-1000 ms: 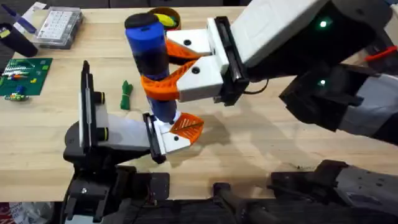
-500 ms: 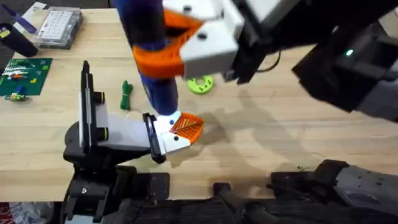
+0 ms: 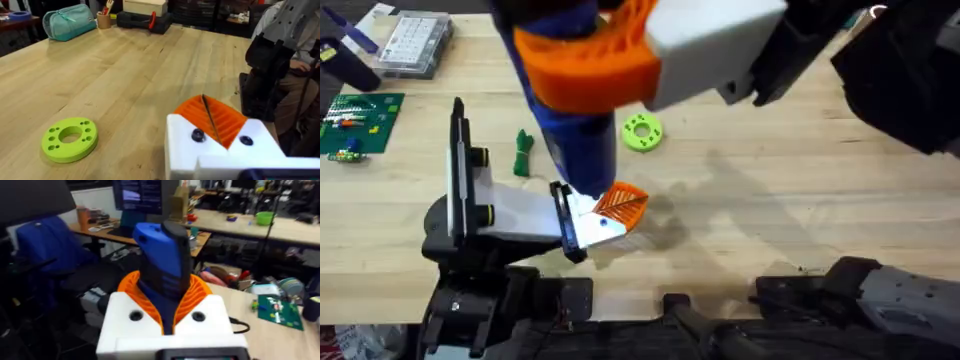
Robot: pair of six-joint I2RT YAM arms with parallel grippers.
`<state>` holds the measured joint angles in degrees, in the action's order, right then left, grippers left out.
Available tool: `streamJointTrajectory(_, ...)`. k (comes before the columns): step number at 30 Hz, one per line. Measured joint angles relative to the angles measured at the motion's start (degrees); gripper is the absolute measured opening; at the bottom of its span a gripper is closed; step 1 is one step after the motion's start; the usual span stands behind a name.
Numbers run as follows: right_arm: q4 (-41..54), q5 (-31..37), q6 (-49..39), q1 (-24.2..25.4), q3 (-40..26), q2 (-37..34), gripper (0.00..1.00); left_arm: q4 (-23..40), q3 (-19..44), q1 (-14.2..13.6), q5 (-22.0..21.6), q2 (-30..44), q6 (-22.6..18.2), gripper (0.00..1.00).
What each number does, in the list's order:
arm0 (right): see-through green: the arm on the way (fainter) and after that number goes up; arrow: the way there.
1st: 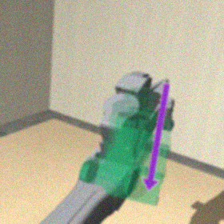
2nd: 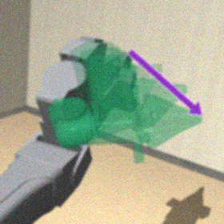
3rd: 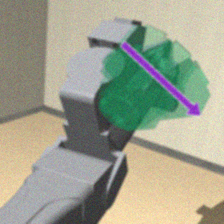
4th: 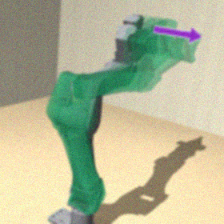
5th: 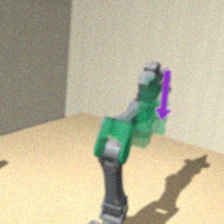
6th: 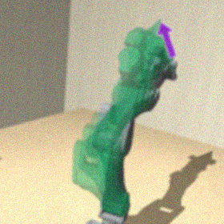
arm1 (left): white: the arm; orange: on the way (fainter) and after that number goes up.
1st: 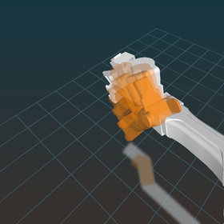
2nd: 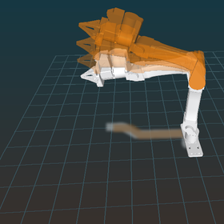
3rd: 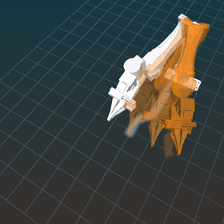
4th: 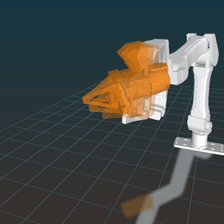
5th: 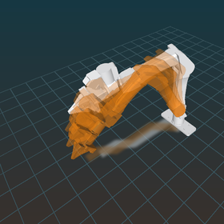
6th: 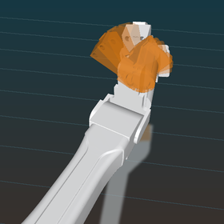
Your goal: Pick up the gripper from the table and insert it into the empty holder that is missing its gripper. Then pick up a screw, insert it into the mounting hole, and use the screwdriver to tighten it. Finally, clean up the table by picking up the vegetable and placing it into the bucket.
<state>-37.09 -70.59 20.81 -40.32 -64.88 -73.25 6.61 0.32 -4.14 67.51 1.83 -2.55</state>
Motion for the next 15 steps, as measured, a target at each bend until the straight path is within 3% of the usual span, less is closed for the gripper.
streamJointTrajectory(10, 13.35, -3.93, -7.92, 0.00, -0.13, 0.00, 0.061, 0.00, 0.00, 0.00, 0.00, 0.00, -0.02, 0.010)
streamJointTrajectory(15, 14.46, -4.08, -12.21, 0.00, -0.13, 0.00, 0.060, 0.00, 0.00, 0.00, 0.00, 0.00, -0.02, 0.010)
